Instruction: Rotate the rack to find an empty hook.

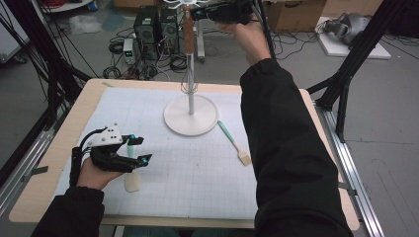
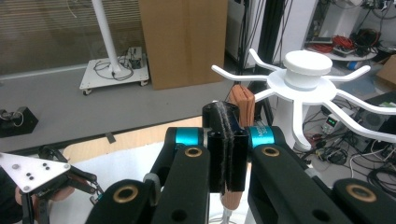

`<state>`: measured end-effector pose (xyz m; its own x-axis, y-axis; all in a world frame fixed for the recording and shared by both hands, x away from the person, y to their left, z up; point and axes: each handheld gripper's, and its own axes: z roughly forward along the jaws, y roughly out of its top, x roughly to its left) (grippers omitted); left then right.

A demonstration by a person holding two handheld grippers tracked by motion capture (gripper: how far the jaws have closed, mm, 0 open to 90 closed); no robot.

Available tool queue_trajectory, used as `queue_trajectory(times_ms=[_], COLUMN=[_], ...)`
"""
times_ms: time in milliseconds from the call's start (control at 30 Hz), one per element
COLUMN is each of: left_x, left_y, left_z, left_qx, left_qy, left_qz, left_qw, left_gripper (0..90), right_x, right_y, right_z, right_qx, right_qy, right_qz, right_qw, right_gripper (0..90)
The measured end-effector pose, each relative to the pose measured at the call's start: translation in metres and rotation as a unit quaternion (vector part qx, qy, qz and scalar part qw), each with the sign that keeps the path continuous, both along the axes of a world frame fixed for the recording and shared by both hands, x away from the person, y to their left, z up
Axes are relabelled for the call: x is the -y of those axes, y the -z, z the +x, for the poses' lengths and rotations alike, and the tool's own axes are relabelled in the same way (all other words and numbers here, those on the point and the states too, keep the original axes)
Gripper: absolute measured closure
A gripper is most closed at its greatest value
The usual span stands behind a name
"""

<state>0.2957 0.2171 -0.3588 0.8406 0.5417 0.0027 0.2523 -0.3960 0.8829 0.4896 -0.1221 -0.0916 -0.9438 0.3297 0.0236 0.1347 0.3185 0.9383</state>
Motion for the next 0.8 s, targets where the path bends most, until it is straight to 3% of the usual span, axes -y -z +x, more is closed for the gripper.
queue_trajectory(times_ms=[533, 800], left_x=[0.001, 0.001], left_y=[0.0, 0.0], left_z=[-0.001, 0.0], left_qx=[0.0, 0.001], left_qy=[0.001, 0.003], left_qz=[-0.001, 0.001], left_qw=[1.0, 1.0], left_gripper=[33.5, 33.5], right_x=[-0.025, -0.017], right_y=[-0.002, 0.002], right_z=[-0.004, -0.008], right_qx=[0.008, 0.007], right_qy=[-0.002, -0.003], right_qz=[-0.022, -0.024], right_qw=[0.9997, 0.9997], right_gripper=[89.8, 89.8])
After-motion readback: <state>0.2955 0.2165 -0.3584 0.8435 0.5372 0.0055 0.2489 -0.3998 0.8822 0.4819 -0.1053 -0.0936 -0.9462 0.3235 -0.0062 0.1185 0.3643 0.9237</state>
